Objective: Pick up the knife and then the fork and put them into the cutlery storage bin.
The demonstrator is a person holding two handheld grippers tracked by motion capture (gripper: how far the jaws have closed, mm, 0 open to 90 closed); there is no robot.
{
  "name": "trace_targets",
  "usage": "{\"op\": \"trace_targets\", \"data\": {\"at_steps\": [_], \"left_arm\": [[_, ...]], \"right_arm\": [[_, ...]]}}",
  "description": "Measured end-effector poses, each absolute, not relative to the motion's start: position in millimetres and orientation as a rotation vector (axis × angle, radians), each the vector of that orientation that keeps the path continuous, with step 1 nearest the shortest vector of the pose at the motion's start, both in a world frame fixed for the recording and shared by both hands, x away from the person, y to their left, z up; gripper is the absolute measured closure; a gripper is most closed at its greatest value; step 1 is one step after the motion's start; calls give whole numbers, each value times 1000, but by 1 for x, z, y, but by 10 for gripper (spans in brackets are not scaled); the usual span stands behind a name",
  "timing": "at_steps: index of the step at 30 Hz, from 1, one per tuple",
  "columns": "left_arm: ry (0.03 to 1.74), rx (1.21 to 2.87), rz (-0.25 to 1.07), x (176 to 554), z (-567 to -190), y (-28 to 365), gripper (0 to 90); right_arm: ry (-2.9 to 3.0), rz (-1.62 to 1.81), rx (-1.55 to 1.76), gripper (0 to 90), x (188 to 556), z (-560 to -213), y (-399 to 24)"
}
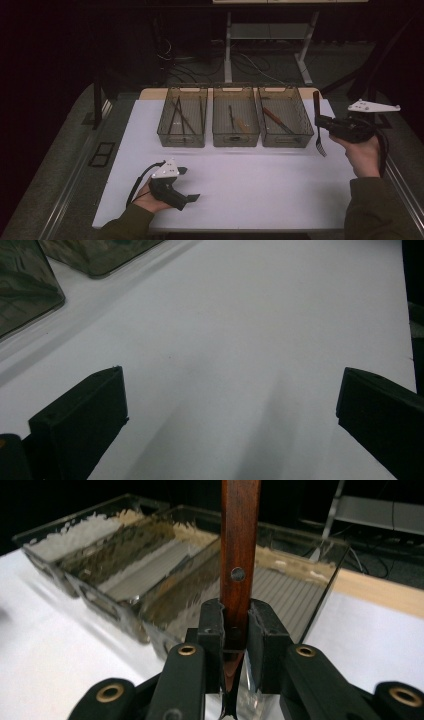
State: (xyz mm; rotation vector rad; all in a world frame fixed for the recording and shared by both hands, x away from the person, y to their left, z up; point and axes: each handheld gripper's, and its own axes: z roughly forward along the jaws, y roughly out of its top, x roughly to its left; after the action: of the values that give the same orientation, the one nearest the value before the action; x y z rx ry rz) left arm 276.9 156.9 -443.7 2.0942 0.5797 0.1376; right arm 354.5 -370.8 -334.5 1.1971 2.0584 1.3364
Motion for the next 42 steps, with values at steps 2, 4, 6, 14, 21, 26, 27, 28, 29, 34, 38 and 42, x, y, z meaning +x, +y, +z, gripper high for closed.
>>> {"op": "trace_targets", "data": {"at_steps": [2, 4, 6, 14, 21, 26, 27, 28, 29, 34, 38, 42], "left_arm": [[581, 2093, 137, 277, -444, 157, 0], [587, 2085, 135, 277, -444, 156, 0], [589, 2083, 135, 276, -444, 156, 0], [585, 2082, 133, 276, -444, 157, 0], [582, 2079, 132, 276, -443, 157, 0], [581, 2077, 130, 276, -443, 157, 0], [581, 2077, 130, 276, -443, 157, 0], [581, 2076, 130, 276, -443, 157, 0], [578, 2077, 133, 276, -443, 157, 0], [580, 2074, 126, 277, -443, 157, 0], [577, 2074, 125, 277, -443, 158, 0], [577, 2075, 125, 277, -443, 157, 0]], "right_arm": [[2052, 1334, 1190, 777, 359, -329, -368], [2039, 1341, 1188, 776, 364, -326, -366], [2023, 1352, 1195, 777, 369, -323, -363], [1996, 1345, 1206, 777, 393, -311, -353], [1972, 1364, 1189, 776, 415, -304, -342], [1985, 1341, 1205, 776, 432, -312, -334], [1987, 1337, 1206, 776, 435, -314, -333], [1992, 1331, 1212, 776, 438, -317, -332], [1997, 1322, 1219, 776, 441, -320, -331], [2035, 1264, 1267, 776, 454, -338, -329], [2067, 1237, 1274, 776, 459, -348, -328], [2092, 1206, 1290, 776, 461, -355, -327]]}}
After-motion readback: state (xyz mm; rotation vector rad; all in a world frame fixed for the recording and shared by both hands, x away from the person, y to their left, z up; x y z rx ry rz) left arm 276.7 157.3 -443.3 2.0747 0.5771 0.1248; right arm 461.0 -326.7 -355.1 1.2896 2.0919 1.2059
